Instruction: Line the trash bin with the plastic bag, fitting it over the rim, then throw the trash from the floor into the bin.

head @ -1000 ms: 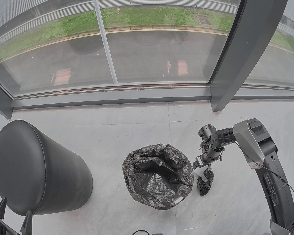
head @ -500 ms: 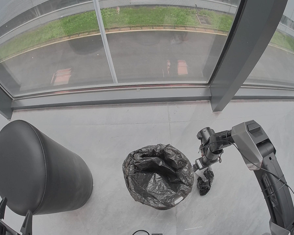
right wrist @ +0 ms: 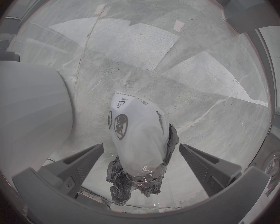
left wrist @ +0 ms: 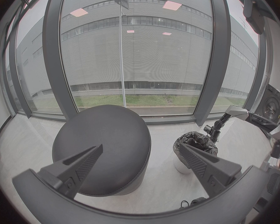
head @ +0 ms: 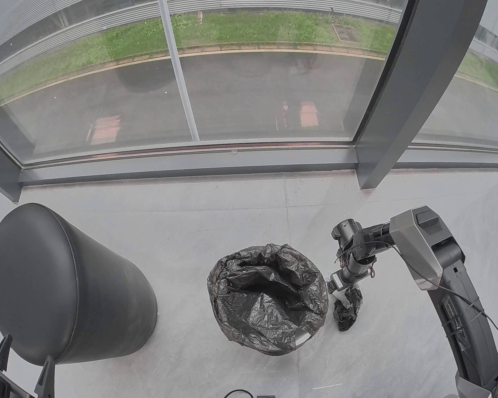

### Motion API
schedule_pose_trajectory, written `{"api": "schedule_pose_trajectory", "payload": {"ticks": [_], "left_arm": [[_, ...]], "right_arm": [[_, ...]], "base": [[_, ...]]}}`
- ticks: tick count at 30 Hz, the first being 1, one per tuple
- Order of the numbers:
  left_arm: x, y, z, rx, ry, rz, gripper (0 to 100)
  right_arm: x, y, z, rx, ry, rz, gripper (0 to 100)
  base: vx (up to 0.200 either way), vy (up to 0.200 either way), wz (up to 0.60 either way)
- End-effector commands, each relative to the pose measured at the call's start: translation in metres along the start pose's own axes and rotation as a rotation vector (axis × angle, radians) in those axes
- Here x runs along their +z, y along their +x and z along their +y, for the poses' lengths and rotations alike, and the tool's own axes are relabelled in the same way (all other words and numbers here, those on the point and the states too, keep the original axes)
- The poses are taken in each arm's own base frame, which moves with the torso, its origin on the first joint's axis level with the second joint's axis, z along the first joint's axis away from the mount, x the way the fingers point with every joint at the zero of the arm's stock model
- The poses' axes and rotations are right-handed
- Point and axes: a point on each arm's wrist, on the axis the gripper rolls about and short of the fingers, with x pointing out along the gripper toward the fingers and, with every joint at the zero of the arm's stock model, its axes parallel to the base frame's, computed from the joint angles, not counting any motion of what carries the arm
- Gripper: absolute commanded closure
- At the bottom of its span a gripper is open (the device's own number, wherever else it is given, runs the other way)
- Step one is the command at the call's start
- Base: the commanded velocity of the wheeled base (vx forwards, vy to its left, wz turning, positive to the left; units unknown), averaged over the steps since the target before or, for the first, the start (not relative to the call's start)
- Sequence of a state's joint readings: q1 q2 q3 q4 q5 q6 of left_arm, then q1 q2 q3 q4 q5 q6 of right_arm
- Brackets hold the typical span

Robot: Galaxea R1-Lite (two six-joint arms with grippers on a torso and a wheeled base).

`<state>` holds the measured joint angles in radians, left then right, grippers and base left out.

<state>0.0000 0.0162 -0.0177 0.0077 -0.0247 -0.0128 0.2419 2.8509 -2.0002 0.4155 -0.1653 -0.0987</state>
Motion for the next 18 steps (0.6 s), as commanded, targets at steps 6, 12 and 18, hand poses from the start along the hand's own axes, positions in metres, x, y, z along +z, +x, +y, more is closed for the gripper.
{"api": "schedule_pose_trajectory", "payload": {"ticks": [6, 12, 18], "left_arm": [[-0.0048, 0.0, 0.0001, 0.0, -0.001, 0.0, 0], [-0.0048, 0.0, 0.0001, 0.0, -0.001, 0.0, 0], [-0.0048, 0.0, 0.0001, 0.0, -0.001, 0.0, 0]], "right_arm": [[-0.0022, 0.0038, 0.0003, 0.0, 0.0, 0.01, 100], [-0.0017, 0.0031, 0.0002, 0.002, 0.006, 0.007, 100], [0.0002, -0.0029, -0.001, 0.0, 0.011, 0.006, 100]], "base": [[0.0, 0.0, 0.0], [0.0, 0.0, 0.0], [0.0, 0.0, 0.0]]}}
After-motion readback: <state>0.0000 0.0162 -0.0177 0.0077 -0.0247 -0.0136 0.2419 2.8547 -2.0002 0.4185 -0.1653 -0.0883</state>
